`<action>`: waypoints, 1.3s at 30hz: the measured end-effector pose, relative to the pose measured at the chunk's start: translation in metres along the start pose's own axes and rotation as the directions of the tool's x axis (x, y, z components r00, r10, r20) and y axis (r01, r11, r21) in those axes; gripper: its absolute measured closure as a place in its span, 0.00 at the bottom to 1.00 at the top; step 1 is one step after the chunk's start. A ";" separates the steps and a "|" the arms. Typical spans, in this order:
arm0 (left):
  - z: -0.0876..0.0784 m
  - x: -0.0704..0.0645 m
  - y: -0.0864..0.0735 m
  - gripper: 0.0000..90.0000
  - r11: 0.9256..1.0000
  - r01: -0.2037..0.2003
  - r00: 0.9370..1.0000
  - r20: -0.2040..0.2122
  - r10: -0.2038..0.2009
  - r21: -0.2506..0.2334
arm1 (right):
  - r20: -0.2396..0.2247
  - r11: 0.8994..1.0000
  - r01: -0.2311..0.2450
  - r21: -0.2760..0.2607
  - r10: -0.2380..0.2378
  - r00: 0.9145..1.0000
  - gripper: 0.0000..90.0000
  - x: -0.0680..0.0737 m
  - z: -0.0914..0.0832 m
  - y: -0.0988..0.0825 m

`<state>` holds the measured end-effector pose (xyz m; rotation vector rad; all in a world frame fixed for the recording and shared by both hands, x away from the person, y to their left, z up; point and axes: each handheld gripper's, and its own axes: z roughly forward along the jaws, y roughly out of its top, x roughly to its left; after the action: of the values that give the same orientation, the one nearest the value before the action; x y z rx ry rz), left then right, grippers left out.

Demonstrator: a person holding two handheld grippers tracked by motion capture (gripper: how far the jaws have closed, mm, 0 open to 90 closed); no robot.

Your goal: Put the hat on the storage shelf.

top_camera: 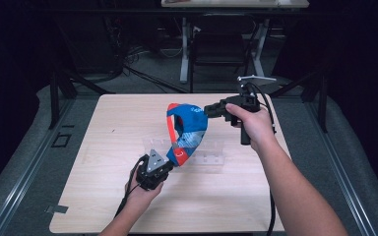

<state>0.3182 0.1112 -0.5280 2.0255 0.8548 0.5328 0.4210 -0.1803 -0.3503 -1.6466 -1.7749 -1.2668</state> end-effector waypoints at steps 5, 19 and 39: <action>-0.004 0.001 -0.003 0.92 1.000 0.001 1.000 -0.015 -0.001 -0.005 | 0.000 1.000 0.002 -0.003 -0.002 1.000 0.79 -0.001 0.000 -0.001; -0.024 0.016 -0.011 0.65 0.997 0.075 0.997 -0.015 -0.075 -0.029 | 0.045 0.999 0.041 -0.018 -0.040 0.998 0.77 0.002 -0.010 -0.008; -0.050 0.041 -0.036 0.52 0.989 0.149 0.988 -0.052 -0.147 0.023 | 0.152 0.993 0.103 -0.053 -0.093 0.984 0.73 -0.012 -0.039 -0.045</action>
<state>0.3009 0.1831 -0.5283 1.9606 1.0386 0.4933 0.3710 -0.2146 -0.3553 -1.7477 -1.9455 -1.2810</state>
